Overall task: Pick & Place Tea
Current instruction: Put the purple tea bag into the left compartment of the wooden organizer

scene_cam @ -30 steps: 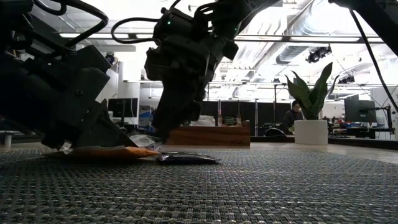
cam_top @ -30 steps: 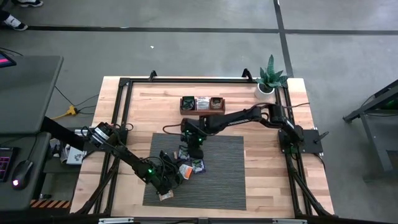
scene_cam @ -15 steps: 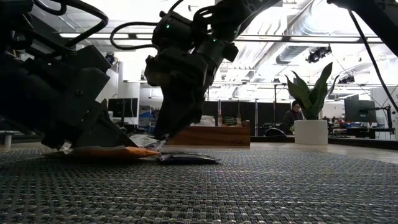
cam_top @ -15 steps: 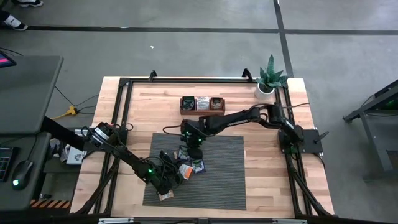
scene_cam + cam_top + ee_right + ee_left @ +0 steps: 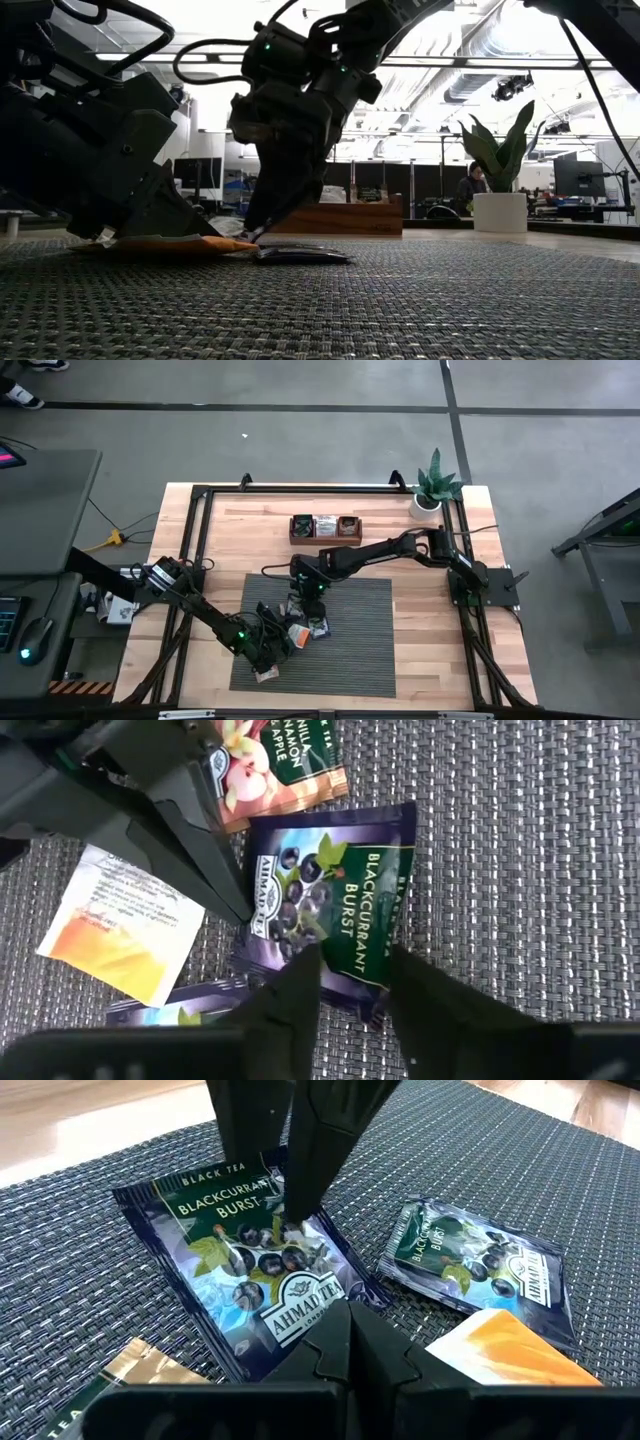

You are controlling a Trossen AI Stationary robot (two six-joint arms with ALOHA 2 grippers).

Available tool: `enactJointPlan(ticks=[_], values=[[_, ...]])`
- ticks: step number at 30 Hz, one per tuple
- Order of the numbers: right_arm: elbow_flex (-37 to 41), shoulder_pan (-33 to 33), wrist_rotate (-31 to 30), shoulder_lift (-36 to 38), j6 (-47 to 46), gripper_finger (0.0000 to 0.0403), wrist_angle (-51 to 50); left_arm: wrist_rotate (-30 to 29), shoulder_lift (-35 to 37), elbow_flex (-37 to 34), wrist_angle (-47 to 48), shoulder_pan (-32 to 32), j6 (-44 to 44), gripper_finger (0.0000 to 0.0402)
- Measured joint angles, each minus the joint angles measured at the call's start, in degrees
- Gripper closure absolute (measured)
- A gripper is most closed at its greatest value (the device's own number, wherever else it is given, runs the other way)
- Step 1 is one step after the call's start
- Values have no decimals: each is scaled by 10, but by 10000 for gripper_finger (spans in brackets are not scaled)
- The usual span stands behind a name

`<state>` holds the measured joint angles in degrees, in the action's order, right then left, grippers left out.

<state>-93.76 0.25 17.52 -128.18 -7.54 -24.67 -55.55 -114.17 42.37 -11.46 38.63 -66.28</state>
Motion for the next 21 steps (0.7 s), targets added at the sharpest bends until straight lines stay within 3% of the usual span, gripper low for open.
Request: enactJointPlan(ticks=[8,14,21], values=[[0,1,2,0,7,395,0,0,0,0,0,0,0,401],[0,1,8,0,11,400,-1,0,0,0,-2,0,6,401],[0,1,9,0,11,401,-11,-7,24,-2,-14,16,76,385]])
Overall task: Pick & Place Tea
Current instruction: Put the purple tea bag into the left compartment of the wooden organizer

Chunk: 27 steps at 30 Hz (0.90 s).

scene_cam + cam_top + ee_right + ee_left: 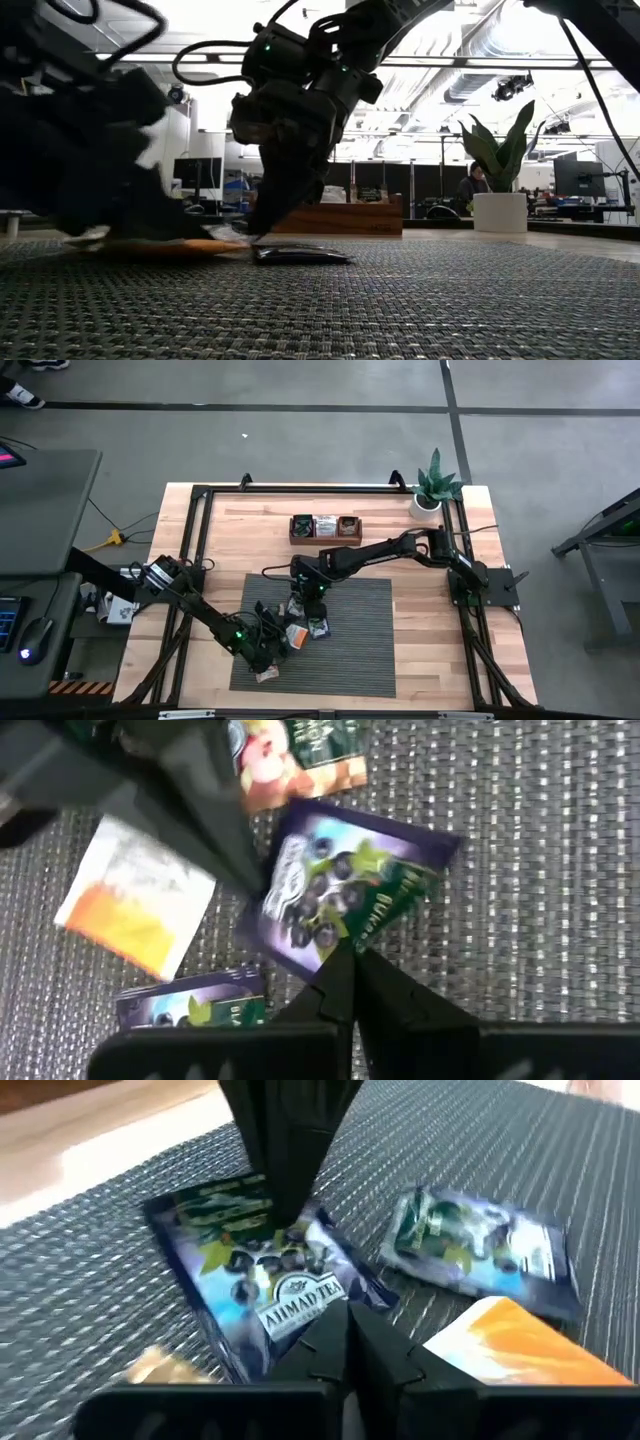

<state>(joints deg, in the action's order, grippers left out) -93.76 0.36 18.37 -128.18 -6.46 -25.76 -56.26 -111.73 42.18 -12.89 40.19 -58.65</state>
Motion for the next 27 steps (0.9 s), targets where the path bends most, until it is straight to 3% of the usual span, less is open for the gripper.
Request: enactJointPlan(ticks=[10,14,21,27], values=[[0,0,-12,0,5,402,-10,-93,51,0,43,42,14,278],[0,0,-14,0,5,402,-10,-97,50,0,46,42,0,253],[0,0,-23,12,17,403,-26,-103,51,1,153,48,-124,250],[0,0,-68,46,44,403,-59,-139,51,1,262,76,-268,250]])
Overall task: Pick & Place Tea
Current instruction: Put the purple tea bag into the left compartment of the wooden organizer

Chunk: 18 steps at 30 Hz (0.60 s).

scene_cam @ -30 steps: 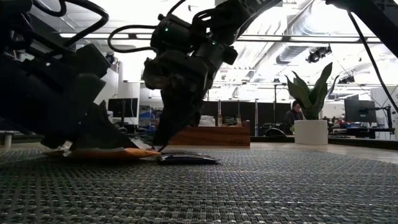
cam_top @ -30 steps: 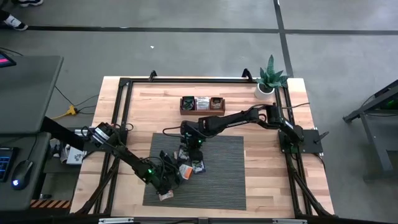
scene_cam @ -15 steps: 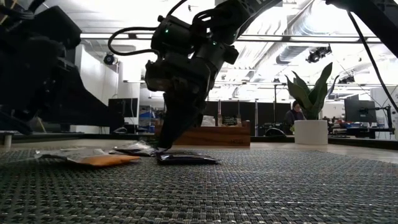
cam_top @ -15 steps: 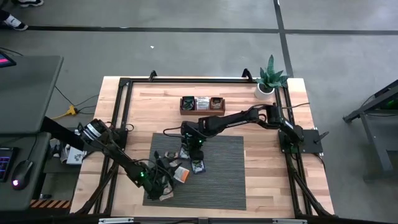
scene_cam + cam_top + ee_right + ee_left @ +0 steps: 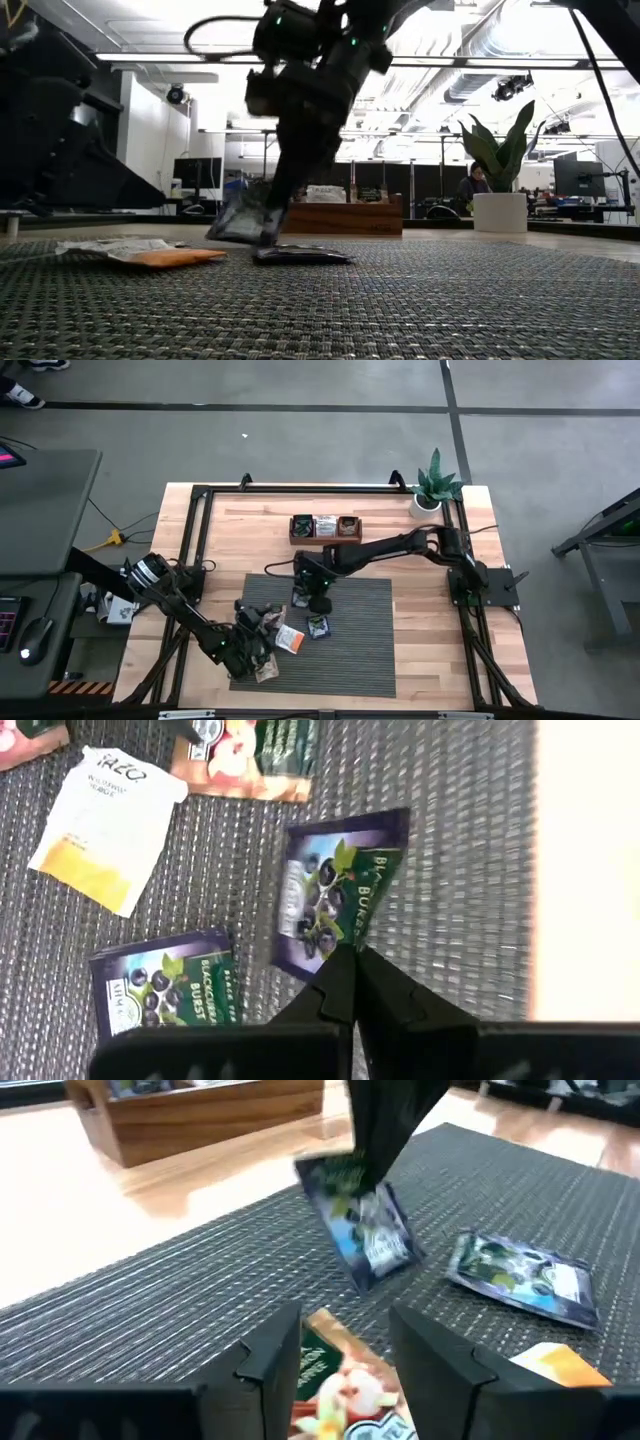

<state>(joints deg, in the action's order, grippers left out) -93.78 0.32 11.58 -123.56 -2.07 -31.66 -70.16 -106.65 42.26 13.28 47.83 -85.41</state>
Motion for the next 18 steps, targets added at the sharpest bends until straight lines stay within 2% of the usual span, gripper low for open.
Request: enactJointPlan(ticks=[5,12,18], values=[[0,0,-59,34,37,403,-20,1,0,1,32,2,-49,250],[0,2,-172,67,97,403,-50,4,0,1,32,2,-51,250],[-6,9,-211,69,132,403,-70,7,0,1,32,2,-51,250]])
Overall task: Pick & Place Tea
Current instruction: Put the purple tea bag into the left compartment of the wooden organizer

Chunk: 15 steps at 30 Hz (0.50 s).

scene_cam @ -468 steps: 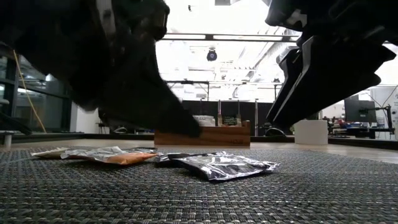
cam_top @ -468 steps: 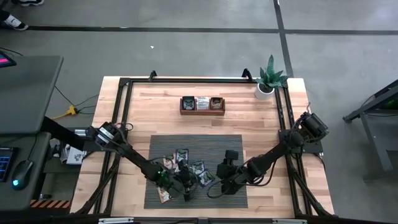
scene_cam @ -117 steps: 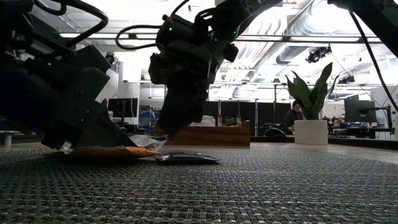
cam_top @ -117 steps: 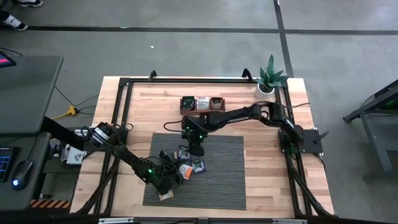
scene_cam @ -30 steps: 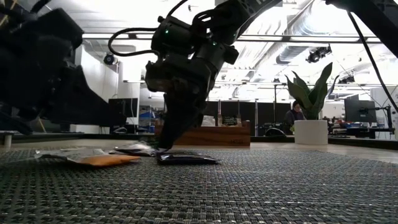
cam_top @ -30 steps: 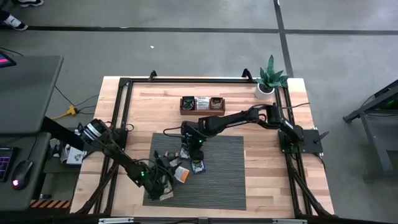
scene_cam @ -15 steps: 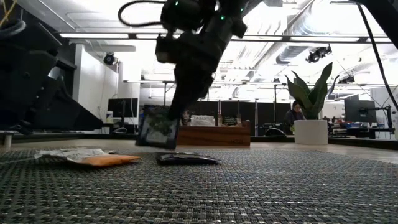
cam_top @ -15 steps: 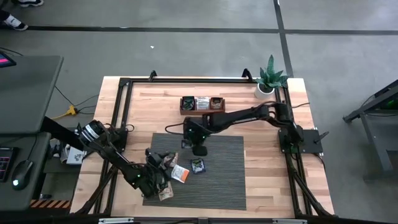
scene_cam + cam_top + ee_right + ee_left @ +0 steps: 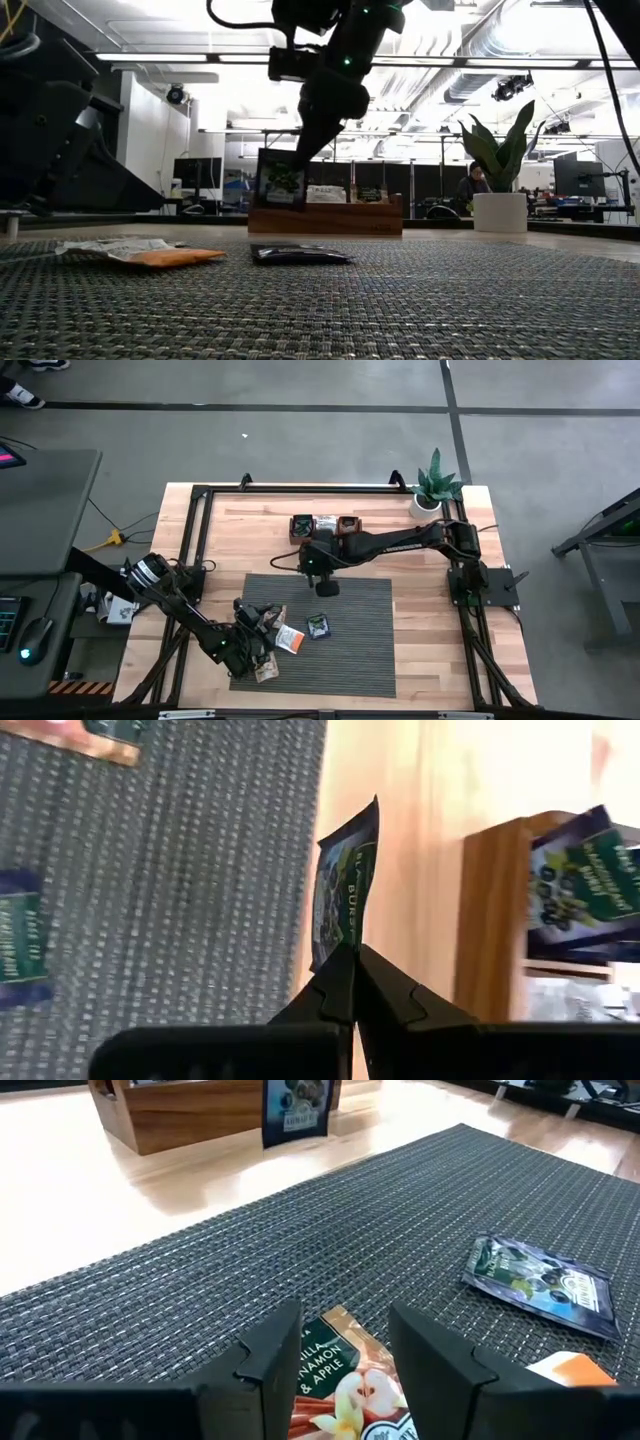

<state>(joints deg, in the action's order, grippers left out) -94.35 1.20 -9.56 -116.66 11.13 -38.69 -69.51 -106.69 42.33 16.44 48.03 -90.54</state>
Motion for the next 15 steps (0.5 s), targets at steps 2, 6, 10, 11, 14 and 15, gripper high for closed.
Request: enactJointPlan(ticks=[2,6,10,11,14,15], values=[[0,5,-6,0,11,403,-1,2,0,0,0,0,0,250],[0,20,-19,1,41,403,-11,2,0,0,-1,0,0,250],[-1,39,-30,2,57,403,-12,3,0,0,-2,0,0,250],[-1,43,-34,2,59,403,-12,3,0,0,-3,0,0,250],[-1,56,-38,2,70,403,-9,3,0,0,-2,0,0,251],[-1,59,-39,2,73,403,-7,3,0,0,-2,0,0,251]])
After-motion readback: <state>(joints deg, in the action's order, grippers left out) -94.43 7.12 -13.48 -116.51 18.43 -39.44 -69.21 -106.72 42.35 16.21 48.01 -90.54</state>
